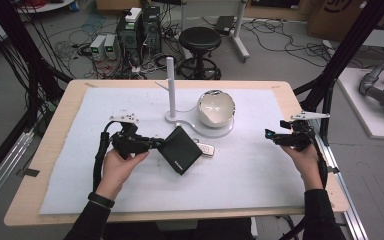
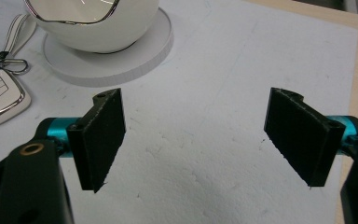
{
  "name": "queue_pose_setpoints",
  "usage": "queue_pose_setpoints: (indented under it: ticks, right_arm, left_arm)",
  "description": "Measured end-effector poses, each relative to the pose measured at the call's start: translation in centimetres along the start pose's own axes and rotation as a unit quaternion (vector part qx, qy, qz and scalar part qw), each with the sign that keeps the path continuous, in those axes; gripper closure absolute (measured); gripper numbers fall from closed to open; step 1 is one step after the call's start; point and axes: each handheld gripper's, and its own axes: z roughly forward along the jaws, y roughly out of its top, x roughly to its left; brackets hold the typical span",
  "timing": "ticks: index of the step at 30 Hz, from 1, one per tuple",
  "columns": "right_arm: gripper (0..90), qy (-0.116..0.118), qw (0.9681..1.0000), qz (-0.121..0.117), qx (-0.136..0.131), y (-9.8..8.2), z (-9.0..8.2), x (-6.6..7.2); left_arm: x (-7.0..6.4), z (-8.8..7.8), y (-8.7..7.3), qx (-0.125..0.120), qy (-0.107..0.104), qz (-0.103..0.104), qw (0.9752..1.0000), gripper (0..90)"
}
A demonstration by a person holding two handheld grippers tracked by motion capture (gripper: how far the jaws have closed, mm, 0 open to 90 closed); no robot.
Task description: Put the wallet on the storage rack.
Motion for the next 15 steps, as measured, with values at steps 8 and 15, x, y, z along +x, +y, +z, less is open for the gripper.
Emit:
queue_pose_setpoints:
  ticks: [8,15]
  right_arm:
    - [20.9,0.001,1.0000,0.001,-0.001,0.0,-0.1,-0.1]
    - [20.9,0.000,1.0000,0.004,-0.005,0.0,-0.3,-0.2]
  left_arm:
    - [-1.5,0.7,4.3,-0.030,-0.010,0.027,0.9991,82.2]
    - [-2.3,2.6,7.9,-0.037,-0.012,0.050,0.9980,82.2]
